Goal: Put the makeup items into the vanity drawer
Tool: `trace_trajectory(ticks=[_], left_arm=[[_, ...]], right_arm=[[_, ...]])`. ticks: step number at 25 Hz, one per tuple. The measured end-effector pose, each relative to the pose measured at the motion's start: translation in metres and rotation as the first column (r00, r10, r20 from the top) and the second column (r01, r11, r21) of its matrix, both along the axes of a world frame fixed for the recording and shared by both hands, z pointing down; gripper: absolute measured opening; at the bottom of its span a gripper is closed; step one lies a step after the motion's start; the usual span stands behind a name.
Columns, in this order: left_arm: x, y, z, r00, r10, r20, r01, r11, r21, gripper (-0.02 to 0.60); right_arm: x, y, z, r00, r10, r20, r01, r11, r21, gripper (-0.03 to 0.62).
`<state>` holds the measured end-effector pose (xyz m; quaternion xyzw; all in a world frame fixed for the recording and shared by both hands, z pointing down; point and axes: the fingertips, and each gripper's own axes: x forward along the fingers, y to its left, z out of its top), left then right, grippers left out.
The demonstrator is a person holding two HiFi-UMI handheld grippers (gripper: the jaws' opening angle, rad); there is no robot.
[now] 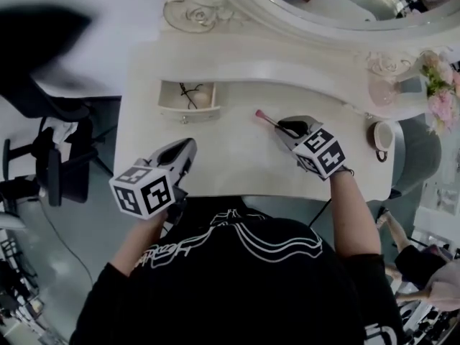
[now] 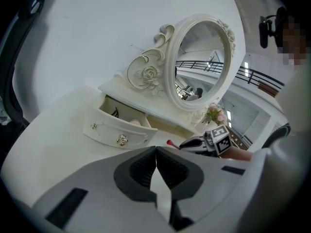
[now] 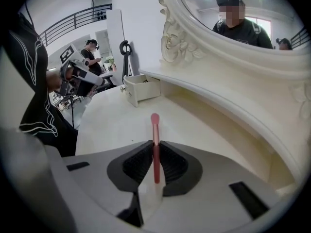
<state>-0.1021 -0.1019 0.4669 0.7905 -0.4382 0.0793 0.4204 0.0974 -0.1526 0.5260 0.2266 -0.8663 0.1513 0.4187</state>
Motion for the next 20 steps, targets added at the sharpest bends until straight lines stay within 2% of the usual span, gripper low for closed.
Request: trace_trajectory(ticks=[7, 20], left_arm=[[-0.016, -0.010, -0.014, 1.000, 0.007, -0.003, -0.007, 1.000, 0.007, 0.023], [-0.074, -0.018, -0.046, 0.999, -0.032, 0.006, 0.032, 0.999, 0.036, 0.023]], right_arm=[[-0.041, -0.012, -0.035, 0.998, -0.018, 0.057, 0.018, 1.000, 0.016, 0.065], [-0.147, -0.029, -0.084, 0.986, -0.121, 0.111, 0.113, 0.990, 0.082, 0.064]])
